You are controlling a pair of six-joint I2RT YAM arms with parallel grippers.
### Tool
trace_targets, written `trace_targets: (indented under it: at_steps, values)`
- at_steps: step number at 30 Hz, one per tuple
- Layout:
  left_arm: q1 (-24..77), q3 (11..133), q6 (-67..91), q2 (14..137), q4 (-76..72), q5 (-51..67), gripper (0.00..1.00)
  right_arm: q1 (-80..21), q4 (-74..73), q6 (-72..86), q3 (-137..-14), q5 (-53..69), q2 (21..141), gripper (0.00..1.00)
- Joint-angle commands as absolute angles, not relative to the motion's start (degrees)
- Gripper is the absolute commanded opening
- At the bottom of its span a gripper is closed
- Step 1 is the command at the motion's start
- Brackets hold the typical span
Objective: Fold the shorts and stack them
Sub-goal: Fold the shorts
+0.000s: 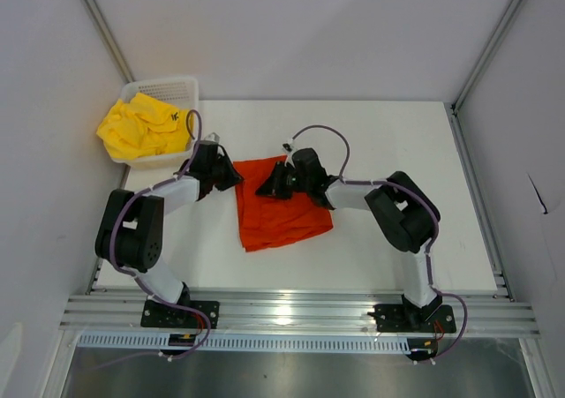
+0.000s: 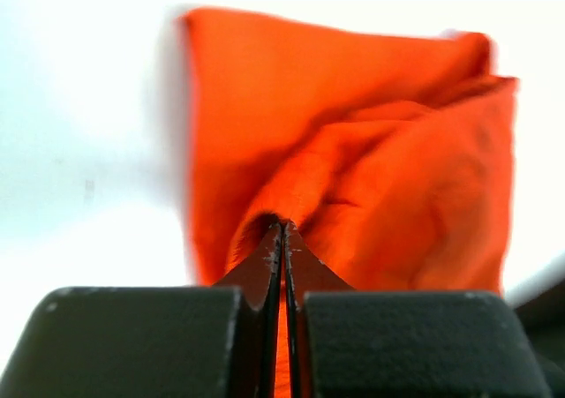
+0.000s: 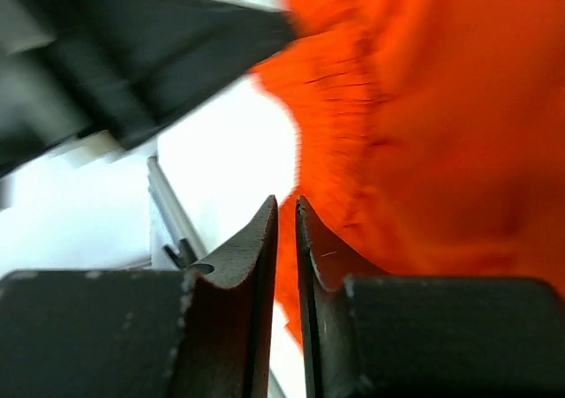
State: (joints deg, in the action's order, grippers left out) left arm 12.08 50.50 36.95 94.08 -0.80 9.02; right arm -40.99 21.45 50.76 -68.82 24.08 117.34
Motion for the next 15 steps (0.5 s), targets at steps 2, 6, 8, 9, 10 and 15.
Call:
trace_targets:
  at_steps: [2,6,8,9,10,15]
  values:
    - [10.7,51.9,35.0,97.6,-1.1,7.3,0.0,-42.0,23.4,49.7,-68.0,25.7,112.9,0.16]
    - [10.7,52.1,35.0,98.7,-1.1,7.0,0.0,-44.2,24.4,50.4,-67.1,26.4,115.3,0.16]
    - [10.6,52.4,35.2,98.4,-0.7,6.7,0.0,-44.9,23.5,50.4,-67.6,25.2,117.9,0.16]
    - [10.6,52.6,35.0,98.4,-0.4,6.3,0.0,-45.4,23.5,50.9,-67.5,24.9,118.6,0.16]
    - [10.6,53.3,34.9,98.6,-0.4,6.4,0.0,-45.6,23.6,51.1,-67.3,23.9,120.0,0.16]
    - [9.8,54.5,34.7,97.8,1.4,7.3,0.0,-48.0,22.1,50.2,-66.4,20.9,121.7,0.15]
